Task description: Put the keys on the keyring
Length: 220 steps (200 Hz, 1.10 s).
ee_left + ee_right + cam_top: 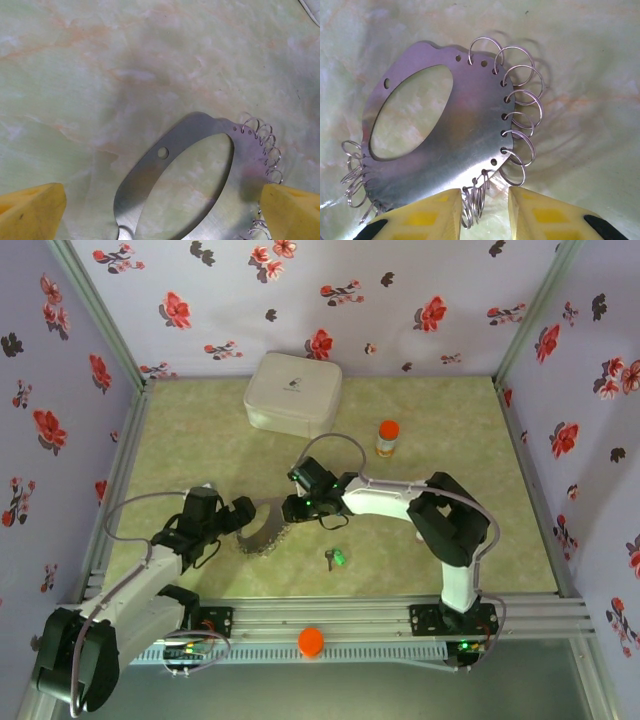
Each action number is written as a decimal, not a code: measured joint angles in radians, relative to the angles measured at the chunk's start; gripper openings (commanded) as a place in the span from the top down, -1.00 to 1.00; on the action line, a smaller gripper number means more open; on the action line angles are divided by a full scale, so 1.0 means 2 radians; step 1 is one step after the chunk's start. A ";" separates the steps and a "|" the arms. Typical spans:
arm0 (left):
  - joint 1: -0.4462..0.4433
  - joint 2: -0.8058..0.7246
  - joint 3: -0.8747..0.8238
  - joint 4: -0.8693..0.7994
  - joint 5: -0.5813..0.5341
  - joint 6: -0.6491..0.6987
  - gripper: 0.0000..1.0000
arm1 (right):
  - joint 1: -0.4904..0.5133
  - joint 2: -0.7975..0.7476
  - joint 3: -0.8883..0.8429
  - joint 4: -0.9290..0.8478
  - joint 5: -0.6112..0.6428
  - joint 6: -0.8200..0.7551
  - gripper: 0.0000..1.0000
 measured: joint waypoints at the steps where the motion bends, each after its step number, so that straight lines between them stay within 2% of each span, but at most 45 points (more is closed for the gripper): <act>1: 0.000 0.000 0.000 0.000 0.000 0.000 -0.99 | 0.000 0.000 0.000 0.000 0.000 0.000 0.40; 13: 0.001 0.002 0.000 0.000 0.000 0.000 -0.99 | 0.000 0.004 0.001 0.000 0.000 0.000 0.46; 58: 0.002 0.008 0.002 0.000 0.000 0.000 -0.99 | 0.001 0.012 0.004 0.000 -0.004 0.002 0.50; 120: 0.002 0.011 0.006 0.000 0.000 0.000 -0.99 | 0.002 0.016 0.014 0.002 -0.027 0.004 0.33; 220: 0.002 0.032 0.006 0.000 0.004 0.000 -0.97 | 0.008 0.016 0.017 0.001 -0.037 0.003 0.42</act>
